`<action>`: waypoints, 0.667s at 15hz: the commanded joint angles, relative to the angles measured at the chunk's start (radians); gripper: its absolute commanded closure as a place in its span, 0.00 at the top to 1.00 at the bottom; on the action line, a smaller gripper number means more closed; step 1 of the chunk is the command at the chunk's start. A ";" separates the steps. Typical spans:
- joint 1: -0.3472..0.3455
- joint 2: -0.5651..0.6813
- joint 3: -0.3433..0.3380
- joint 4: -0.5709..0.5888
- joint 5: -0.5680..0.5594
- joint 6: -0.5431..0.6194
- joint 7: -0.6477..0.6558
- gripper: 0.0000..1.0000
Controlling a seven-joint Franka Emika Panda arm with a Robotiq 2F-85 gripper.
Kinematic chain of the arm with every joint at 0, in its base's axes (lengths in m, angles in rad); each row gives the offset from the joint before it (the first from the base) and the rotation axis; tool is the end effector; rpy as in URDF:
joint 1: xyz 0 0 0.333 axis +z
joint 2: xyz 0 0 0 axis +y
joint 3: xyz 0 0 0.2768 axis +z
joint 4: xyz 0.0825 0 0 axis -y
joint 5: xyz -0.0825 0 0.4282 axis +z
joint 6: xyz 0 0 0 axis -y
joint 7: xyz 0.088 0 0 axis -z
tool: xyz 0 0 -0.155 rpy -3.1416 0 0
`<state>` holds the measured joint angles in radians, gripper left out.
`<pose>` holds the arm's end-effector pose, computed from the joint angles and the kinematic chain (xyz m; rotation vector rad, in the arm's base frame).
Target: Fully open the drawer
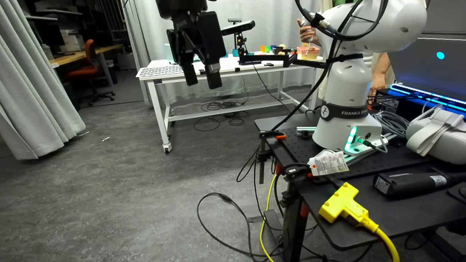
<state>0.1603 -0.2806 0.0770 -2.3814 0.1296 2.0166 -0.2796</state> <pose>0.4725 0.1259 0.3148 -2.9665 -0.6823 0.1251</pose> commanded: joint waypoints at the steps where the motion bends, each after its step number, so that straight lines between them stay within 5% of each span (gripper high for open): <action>1: 0.007 0.000 0.005 -0.004 0.002 -0.002 -0.001 1.00; 6: 0.011 0.000 0.006 -0.006 0.002 -0.002 -0.009 1.00; 10: 0.014 0.097 0.007 -0.015 0.028 0.150 -0.018 1.00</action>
<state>0.1707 -0.2556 0.0815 -2.3925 0.1306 2.0612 -0.2871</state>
